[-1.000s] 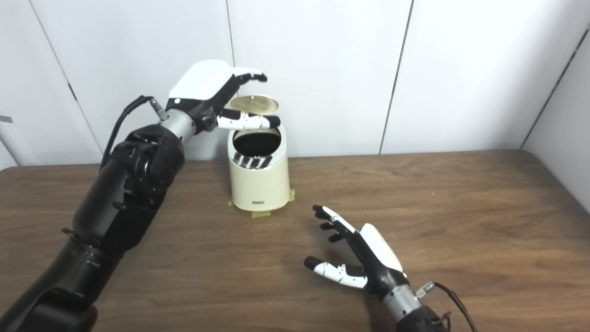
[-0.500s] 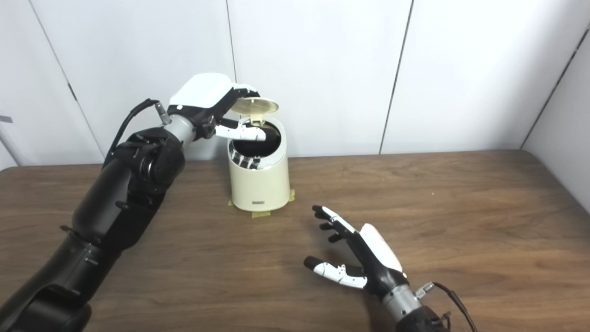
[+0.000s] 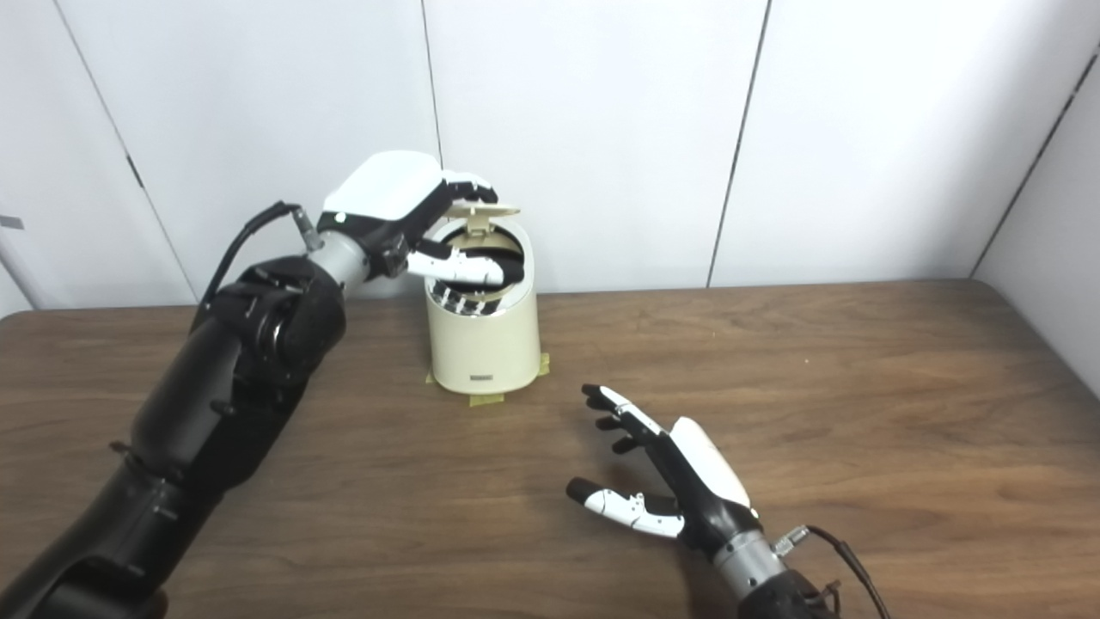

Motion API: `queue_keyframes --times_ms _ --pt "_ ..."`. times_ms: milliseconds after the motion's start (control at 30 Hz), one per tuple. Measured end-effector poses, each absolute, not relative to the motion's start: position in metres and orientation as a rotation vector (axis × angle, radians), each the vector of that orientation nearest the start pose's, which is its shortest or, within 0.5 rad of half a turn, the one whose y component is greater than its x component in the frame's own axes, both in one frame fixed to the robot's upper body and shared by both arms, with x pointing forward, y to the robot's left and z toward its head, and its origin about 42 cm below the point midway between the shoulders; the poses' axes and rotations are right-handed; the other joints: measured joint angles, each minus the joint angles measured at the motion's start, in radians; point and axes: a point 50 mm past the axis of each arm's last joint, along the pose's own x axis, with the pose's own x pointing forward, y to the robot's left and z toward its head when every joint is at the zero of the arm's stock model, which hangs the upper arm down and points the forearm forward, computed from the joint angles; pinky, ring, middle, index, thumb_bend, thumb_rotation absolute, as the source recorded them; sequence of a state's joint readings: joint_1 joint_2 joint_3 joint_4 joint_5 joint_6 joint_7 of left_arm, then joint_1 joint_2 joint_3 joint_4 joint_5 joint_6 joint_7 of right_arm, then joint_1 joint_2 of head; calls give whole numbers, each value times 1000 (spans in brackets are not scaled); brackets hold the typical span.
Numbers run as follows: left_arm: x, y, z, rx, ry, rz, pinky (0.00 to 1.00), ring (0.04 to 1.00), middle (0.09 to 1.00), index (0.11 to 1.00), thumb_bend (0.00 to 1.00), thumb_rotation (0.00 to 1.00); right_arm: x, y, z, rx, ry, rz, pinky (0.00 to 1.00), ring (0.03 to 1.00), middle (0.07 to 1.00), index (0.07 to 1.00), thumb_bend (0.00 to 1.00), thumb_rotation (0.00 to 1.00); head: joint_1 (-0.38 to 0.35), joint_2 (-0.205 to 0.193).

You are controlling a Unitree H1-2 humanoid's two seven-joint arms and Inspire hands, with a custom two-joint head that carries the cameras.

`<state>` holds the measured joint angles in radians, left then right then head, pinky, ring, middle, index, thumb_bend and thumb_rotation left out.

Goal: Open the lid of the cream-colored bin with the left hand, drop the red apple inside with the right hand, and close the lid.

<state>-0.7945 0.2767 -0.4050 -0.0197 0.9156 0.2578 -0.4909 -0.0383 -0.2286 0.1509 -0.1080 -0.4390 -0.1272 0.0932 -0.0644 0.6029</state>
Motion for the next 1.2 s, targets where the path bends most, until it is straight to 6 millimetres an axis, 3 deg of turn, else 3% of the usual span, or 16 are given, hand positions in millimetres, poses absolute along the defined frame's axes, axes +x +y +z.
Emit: queue_keyframes --times_ms 300,567,867,1200 --pt "431 128 312 1401 -325 -432 994 869 830 823 864 840 288 -225 143 -660 -272 267 685 811 873 903 501 726 -5 11" --pt "435 131 297 1410 -274 -447 1000 869 838 819 873 828 288 -224 146 -647 -250 274 696 816 875 901 507 709 -8 20" --pt "444 123 287 1392 -267 -408 1000 875 850 830 867 841 286 -223 148 -643 -242 268 708 823 875 897 512 721 -20 29" --pt "451 118 290 1421 -312 -381 1000 865 822 816 858 830 286 -221 148 -638 -230 265 713 828 876 896 507 713 -18 29"
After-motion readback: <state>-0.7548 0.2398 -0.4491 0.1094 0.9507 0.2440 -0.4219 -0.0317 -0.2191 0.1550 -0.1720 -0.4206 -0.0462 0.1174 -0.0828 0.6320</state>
